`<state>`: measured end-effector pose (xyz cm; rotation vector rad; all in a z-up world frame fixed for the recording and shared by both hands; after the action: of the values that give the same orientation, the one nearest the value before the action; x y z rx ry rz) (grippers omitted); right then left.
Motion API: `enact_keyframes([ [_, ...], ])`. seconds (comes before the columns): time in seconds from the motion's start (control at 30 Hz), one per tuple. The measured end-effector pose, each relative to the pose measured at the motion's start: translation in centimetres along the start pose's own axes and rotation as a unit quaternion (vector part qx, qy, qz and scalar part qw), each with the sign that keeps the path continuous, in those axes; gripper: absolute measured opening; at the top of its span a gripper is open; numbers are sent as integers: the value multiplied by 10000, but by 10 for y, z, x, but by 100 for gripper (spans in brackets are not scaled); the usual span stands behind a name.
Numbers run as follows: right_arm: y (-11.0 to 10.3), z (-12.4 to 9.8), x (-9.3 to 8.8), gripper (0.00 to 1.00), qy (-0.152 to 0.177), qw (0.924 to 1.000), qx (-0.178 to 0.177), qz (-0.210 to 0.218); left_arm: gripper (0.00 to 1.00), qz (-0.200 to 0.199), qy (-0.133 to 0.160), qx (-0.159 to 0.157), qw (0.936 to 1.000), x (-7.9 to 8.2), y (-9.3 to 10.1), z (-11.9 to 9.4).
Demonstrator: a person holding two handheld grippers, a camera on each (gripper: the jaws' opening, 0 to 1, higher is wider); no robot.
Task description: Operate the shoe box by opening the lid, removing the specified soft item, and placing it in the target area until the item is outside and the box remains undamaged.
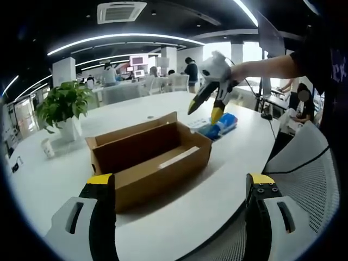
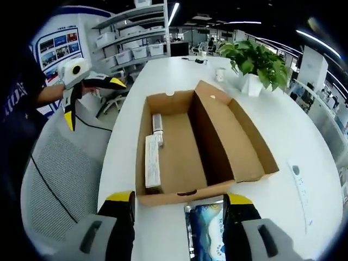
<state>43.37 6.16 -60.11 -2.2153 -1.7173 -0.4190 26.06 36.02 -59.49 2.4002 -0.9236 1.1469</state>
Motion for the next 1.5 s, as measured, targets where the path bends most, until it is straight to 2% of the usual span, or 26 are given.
enact_keyframes([
  [1.17, -2, 45, 33, 60, -344, 9972, 311, -593, 99, -21, -41, 41, 10000, -1, -1, 0],
  [1.5, -5, 60, 37, 59, -553, 9944, 451, -774, 99, -30, -38, 39, 10000, -2, -1, 0],
])
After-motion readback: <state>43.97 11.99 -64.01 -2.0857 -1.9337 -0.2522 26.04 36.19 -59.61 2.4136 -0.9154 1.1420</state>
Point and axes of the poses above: the point that each gripper's makers call its tool centre point, and the gripper's own axes: z roughly forward along the fingers, y roughly to its right, x roughly out of its top, the point moved 10 cm from there along -z, roughly backward along the fingers, and after that the axes turned 14 degrees about -y, right-handed, at the moved point
